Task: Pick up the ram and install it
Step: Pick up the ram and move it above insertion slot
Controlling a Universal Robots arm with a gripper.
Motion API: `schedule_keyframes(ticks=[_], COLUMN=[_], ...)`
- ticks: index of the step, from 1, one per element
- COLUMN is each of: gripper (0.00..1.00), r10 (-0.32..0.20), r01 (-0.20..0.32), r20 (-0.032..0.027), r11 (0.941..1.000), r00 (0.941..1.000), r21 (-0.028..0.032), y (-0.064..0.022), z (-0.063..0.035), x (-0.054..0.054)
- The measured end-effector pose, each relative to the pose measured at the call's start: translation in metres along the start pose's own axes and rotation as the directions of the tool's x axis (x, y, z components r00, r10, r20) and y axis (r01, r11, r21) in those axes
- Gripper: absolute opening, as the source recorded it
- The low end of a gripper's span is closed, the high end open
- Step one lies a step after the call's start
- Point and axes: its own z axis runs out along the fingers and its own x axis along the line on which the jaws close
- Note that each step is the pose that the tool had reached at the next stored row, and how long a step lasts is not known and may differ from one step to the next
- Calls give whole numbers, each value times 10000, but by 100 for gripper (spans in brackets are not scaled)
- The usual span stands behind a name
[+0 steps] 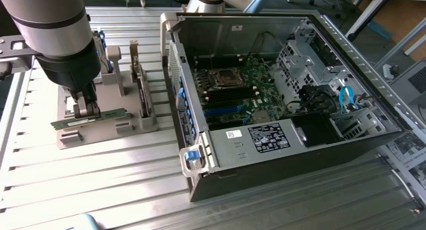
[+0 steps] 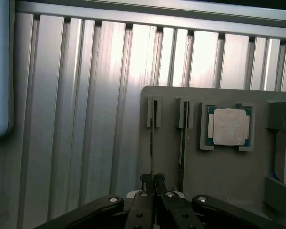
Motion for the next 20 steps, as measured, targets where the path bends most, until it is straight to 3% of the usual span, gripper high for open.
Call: schedule_keyframes(ticks=[20], gripper=[12], r10=[2], r01=[-2], r20=[-72], r11=[10000], r00=[10000], r21=[-7], y=[1], z=[-51], x=[-5])
